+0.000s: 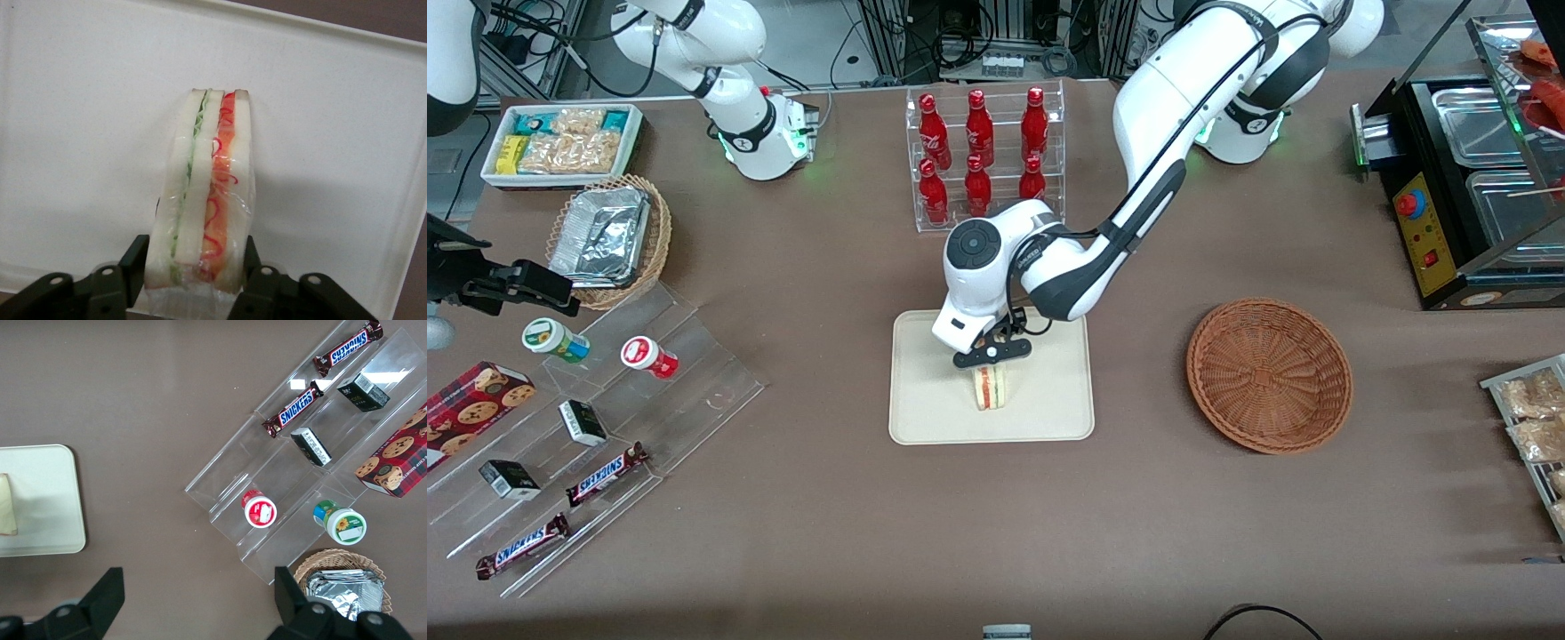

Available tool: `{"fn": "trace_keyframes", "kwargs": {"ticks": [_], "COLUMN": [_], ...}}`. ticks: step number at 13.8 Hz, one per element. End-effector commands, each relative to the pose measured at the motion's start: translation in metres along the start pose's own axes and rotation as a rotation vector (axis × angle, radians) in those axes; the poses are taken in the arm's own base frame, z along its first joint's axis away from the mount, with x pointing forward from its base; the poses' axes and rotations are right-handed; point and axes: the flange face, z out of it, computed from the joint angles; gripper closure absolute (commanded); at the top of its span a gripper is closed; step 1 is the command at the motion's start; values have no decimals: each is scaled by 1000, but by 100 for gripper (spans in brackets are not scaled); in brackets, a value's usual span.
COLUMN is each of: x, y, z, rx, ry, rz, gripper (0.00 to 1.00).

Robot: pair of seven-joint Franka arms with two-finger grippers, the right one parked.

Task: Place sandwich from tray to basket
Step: 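Lower the left gripper and close it on the sandwich, then lift the sandwich and carry it over the wicker basket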

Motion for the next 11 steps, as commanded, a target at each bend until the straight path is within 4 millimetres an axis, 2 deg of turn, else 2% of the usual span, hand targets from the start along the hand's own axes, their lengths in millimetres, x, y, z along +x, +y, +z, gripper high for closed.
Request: {"fn": "trace_keyframes", "kwargs": {"ticks": [1,3,5,7,9,11], "x": [4,12,23,47,79,125], "y": [5,2,-7,-26,-56,-100], "z": [-5,-17,-40,-80,-114,-134], "rx": [-7,-8,18,13,12,4], "ry": [29,37,47,55,61,36], "rz": [-12,-28,-57,-142,-295,-491], "gripper": [96,100,100,100,100,100]}}
